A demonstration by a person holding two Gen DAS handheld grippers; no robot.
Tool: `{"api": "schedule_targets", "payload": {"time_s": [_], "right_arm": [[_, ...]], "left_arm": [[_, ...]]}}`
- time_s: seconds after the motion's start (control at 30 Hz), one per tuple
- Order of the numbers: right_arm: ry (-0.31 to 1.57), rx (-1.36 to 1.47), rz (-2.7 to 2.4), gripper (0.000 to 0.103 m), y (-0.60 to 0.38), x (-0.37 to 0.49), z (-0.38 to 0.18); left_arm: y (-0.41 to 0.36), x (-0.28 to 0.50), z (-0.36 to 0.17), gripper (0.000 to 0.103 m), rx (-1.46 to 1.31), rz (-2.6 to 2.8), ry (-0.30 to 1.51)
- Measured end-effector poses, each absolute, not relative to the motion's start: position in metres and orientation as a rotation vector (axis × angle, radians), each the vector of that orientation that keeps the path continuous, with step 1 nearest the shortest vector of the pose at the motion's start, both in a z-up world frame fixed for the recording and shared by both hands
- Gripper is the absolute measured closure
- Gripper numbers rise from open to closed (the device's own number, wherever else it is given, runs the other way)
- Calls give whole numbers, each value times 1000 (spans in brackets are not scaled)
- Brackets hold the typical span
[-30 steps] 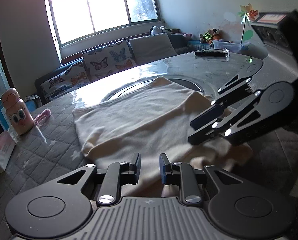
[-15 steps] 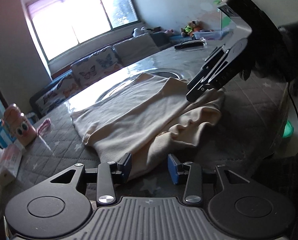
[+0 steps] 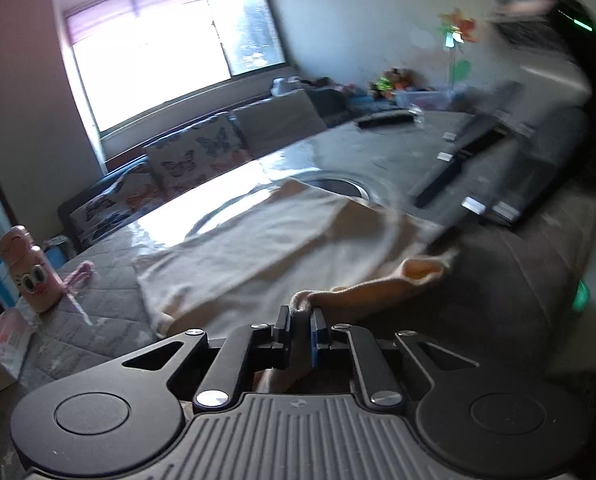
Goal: Fold clothes
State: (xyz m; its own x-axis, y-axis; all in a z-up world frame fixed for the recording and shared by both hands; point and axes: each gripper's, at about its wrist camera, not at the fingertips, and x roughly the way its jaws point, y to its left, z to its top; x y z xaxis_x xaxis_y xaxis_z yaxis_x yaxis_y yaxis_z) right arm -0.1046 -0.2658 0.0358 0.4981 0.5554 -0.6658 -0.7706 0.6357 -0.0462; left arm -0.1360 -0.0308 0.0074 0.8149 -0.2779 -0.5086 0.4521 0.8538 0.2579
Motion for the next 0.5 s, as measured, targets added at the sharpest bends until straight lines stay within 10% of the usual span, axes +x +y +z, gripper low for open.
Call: {"api": "schedule_targets", "payload": {"time_s": [0.5], "right_arm": [[595,-434,865,52,-238,-93,16]], "left_arm": [[-23,-97,25,94,284,-386,501]]}}
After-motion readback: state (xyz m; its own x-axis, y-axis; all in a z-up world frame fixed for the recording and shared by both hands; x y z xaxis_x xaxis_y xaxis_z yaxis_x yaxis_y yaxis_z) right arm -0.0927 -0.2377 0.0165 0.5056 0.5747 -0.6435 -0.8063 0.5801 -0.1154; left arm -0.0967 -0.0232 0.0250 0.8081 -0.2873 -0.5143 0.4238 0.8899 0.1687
